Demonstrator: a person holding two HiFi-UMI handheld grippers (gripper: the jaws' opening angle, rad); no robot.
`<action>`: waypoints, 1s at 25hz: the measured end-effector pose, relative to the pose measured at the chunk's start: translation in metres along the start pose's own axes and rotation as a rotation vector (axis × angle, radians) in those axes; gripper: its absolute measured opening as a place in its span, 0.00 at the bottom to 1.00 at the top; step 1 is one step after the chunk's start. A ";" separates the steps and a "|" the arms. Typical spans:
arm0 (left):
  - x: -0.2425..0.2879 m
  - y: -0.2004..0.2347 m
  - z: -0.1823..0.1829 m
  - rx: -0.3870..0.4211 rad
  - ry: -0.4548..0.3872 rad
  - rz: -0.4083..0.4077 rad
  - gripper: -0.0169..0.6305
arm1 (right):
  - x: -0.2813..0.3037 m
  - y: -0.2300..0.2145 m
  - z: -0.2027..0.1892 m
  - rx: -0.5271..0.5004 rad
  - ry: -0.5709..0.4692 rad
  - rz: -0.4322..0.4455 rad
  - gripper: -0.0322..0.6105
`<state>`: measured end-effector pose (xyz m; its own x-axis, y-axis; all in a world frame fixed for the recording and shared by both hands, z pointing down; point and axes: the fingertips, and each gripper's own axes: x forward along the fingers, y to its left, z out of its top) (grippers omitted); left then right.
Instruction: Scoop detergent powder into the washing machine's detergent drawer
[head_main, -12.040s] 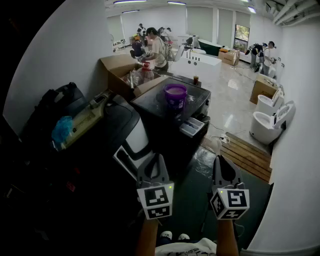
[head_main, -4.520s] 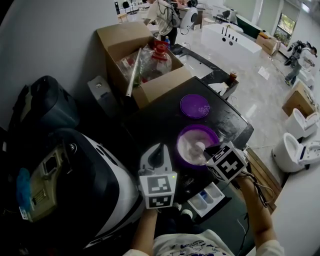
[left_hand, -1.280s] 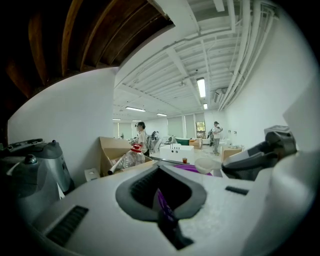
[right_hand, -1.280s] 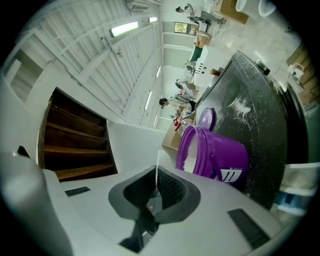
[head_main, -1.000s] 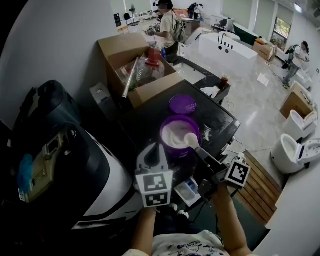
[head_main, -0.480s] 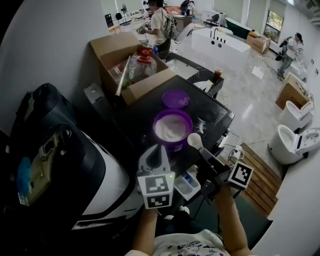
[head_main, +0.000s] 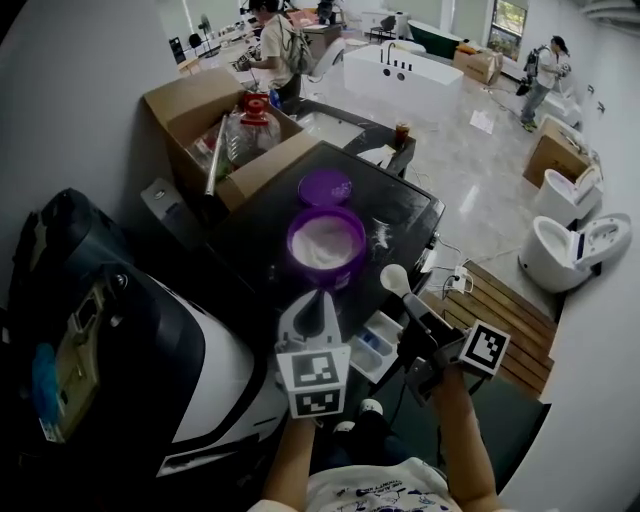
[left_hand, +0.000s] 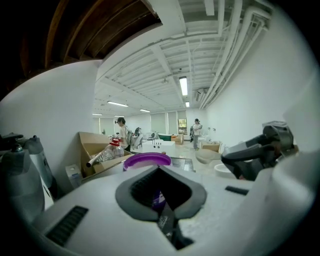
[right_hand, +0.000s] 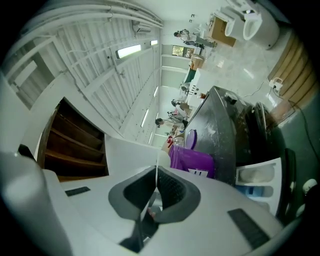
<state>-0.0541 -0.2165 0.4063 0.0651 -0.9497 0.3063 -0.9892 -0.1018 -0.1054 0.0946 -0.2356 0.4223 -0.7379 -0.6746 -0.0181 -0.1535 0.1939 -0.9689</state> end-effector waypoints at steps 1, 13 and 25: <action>-0.001 -0.003 -0.001 0.003 0.001 -0.013 0.03 | -0.005 -0.001 0.000 0.000 -0.013 -0.005 0.08; -0.006 -0.044 -0.007 0.034 -0.003 -0.148 0.03 | -0.055 -0.011 -0.002 -0.009 -0.127 -0.071 0.08; -0.002 -0.065 -0.017 0.052 0.004 -0.215 0.03 | -0.081 -0.029 0.002 -0.043 -0.181 -0.149 0.08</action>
<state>0.0074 -0.2030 0.4282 0.2735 -0.9031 0.3312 -0.9443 -0.3175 -0.0860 0.1600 -0.1874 0.4510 -0.5757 -0.8141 0.0766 -0.2827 0.1103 -0.9529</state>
